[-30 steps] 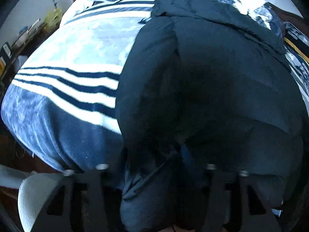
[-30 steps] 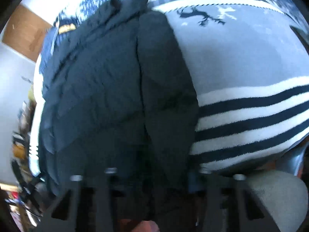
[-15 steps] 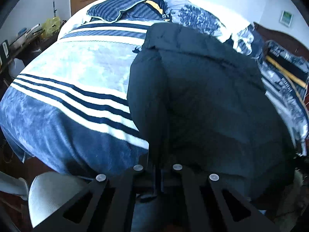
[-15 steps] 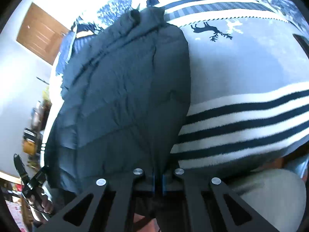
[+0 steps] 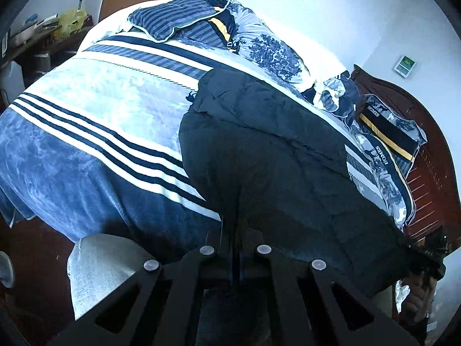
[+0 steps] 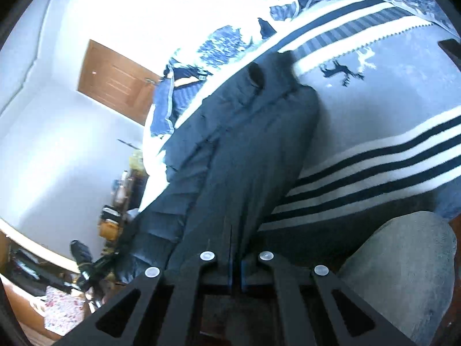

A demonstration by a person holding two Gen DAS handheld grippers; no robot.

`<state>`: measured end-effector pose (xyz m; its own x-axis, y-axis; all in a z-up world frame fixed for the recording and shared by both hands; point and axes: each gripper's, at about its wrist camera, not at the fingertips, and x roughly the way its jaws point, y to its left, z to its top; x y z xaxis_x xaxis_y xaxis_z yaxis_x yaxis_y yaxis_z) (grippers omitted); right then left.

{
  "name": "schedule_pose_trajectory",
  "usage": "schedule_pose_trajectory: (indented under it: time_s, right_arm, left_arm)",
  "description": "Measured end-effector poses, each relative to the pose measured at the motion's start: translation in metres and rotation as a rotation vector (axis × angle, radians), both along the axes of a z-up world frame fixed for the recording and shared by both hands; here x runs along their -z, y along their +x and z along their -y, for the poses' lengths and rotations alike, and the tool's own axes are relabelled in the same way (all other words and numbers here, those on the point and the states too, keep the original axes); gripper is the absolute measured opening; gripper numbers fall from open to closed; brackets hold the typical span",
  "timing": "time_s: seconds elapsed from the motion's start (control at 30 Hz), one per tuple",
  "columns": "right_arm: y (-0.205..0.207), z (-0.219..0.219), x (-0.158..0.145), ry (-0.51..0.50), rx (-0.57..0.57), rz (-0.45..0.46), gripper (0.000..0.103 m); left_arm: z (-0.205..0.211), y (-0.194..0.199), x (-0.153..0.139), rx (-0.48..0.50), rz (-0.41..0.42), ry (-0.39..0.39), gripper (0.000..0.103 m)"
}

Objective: Fold large clothes
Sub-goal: 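Grasp the jacket hem with both grippers and lift it toward the collar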

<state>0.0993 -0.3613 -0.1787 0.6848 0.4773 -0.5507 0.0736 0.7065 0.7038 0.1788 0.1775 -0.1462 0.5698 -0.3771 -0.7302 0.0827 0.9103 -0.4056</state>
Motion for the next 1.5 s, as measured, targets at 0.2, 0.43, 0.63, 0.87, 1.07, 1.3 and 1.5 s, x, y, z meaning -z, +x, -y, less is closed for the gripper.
schedule_pose_trajectory:
  time_s: [0.2, 0.43, 0.63, 0.87, 1.07, 1.3, 1.5]
  right_arm:
    - [0.007, 0.001, -0.005, 0.07, -0.023, 0.033, 0.003]
    - [0.046, 0.017, -0.043, 0.133, -0.071, 0.097, 0.003]
    - [0.144, 0.051, -0.068, 0.181, -0.076, 0.083, 0.003]
    - [0.292, 0.087, -0.03, 0.258, -0.004, -0.033, 0.004]
    - [0.363, 0.116, 0.031, 0.422, 0.118, -0.092, 0.019]
    - [0.334, 0.142, 0.018, 0.408, 0.219, 0.067, 0.086]
    - [0.316, 0.107, 0.011, -0.025, 0.139, -0.042, 0.086]
  left_arm:
    - [-0.008, 0.021, -0.01, -0.005, -0.006, -0.116, 0.002]
    - [-0.021, 0.096, -0.042, 0.04, 0.032, -0.211, 0.002]
    - [-0.004, 0.207, -0.054, 0.092, 0.068, -0.195, 0.003]
    - [0.029, 0.328, -0.014, 0.063, -0.007, -0.191, 0.005]
    - [0.01, 0.388, 0.035, -0.048, -0.11, -0.341, 0.026]
    - [-0.027, 0.365, 0.025, -0.192, 0.005, -0.303, 0.074]
    - [0.02, 0.361, 0.05, -0.101, -0.062, -0.027, 0.074]
